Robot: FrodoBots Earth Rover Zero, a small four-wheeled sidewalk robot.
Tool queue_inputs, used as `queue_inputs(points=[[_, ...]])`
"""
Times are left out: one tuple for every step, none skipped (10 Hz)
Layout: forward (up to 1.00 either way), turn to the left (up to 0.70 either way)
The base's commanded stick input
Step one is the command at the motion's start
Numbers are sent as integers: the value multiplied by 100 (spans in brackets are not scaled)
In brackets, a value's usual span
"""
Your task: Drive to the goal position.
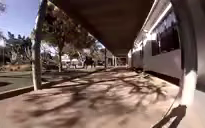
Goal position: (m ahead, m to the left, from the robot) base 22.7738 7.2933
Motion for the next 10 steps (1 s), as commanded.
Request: queue_inputs(points=[[70,-35],[70,-35],[70,0],[70,0],[70,0],[70,0],[70,0],[70,0],[70,0],[70,0]])
